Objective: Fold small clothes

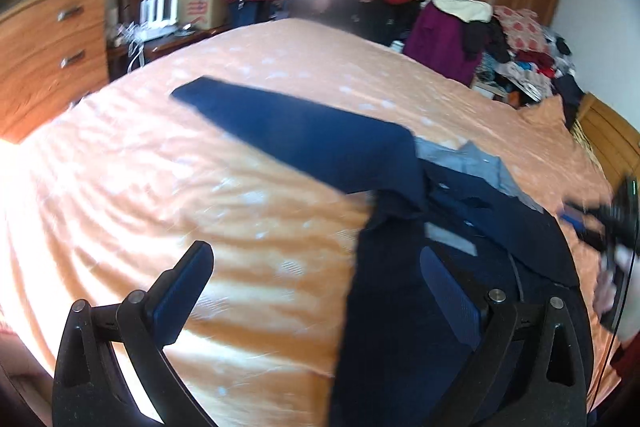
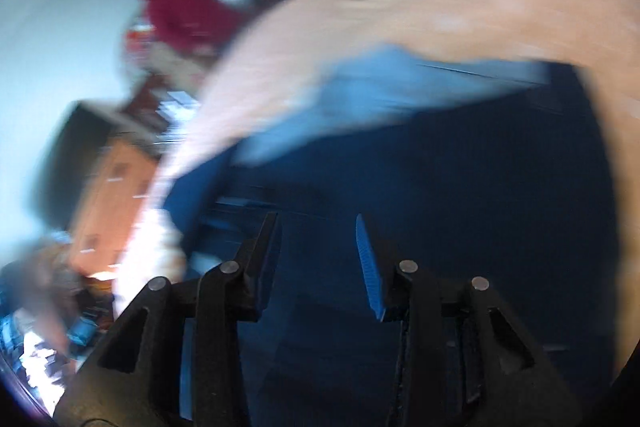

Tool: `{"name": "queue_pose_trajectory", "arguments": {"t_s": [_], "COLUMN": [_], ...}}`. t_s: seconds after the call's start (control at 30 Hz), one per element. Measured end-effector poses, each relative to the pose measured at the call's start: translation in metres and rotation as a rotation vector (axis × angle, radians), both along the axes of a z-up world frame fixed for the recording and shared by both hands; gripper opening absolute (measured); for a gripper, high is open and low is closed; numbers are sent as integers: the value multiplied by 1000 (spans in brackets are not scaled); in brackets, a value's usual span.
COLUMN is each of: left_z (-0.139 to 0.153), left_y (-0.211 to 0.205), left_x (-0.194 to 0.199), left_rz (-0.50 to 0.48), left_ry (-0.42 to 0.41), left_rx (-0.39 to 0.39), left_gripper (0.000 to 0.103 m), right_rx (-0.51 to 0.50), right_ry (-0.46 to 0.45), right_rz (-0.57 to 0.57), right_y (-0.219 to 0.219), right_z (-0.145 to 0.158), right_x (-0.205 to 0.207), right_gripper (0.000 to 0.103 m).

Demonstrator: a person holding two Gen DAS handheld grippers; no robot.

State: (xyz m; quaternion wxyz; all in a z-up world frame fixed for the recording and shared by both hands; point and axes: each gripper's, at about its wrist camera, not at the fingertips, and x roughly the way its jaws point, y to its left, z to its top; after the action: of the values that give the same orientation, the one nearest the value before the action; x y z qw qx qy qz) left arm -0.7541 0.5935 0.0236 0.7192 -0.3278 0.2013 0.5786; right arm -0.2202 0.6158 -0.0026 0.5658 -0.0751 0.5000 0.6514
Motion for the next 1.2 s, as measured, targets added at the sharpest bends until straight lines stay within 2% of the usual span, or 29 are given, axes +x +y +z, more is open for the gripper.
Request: {"name": "queue_pose_trajectory", "arguments": {"t_s": [0.1, 0.13, 0.2, 0.23, 0.27, 0.33, 0.47, 0.57, 0.6, 0.67, 0.73, 0.93, 1.0, 1.03, 1.07, 1.1, 1.13, 1.2], "left_z": [-9, -10, -11, -10, -9, -7, -15, -32, -38, -55, -74, -88, -89, -89, -87, -83, -75, -45], "left_y": [3, 3, 13, 20, 33, 54, 129, 179, 192, 217, 236, 268, 280, 287, 291, 294, 296, 289], "left_x": [-21, -27, -46, -54, -66, -83, -111, -117, -118, -120, -119, -103, -97, -100, -99, -92, -87, -53], "left_rz": [48, 60, 94, 106, 120, 135, 146, 147, 167, 203, 223, 212, 204, 195, 180, 159, 143, 36], "left_ry": [-42, -58, -101, -116, -142, -189, -298, -349, -338, -286, -266, -193, -172, -172, -179, -194, -200, -229], "left_rx": [-18, -21, -28, -27, -26, -24, -73, -133, -158, -209, -253, -191, -161, -155, -149, -140, -123, -51], "left_gripper": [103, 103, 103, 103, 103, 103, 103, 101, 100, 88, 85, 85, 75, 55, 26, 19, 17, 10], "right_rx": [-176, -185, -156, -137, -103, -68, -53, -64, -68, -69, -67, -56, -51, -43, -36, -31, -22, -5], "right_ry": [-42, -17, -12, -20, -7, 16, 35, 33, 34, 53, 56, 26, 18, 15, 19, 24, 29, 37], "right_rz": [-93, -110, -122, -124, -128, -132, -111, -77, -72, -61, -56, -11, -9, -16, -22, -24, -30, -49], "right_y": [-26, -35, -53, -60, -67, -77, -79, -70, -66, -62, -59, -50, -49, -49, -50, -50, -52, -55], "right_z": [-46, -54, -48, -41, -31, -22, -12, -20, -21, -24, -26, -26, -26, -24, -23, -22, -21, -17], "right_x": [46, 56, 59, 56, 52, 41, 10, -4, -8, -14, -19, -34, -37, -38, -37, -35, -33, -26], "right_gripper": [40, 31, 33, 42, 56, 65, 65, 65, 65, 65, 65, 65, 64, 59, 52, 49, 45, 44]}}
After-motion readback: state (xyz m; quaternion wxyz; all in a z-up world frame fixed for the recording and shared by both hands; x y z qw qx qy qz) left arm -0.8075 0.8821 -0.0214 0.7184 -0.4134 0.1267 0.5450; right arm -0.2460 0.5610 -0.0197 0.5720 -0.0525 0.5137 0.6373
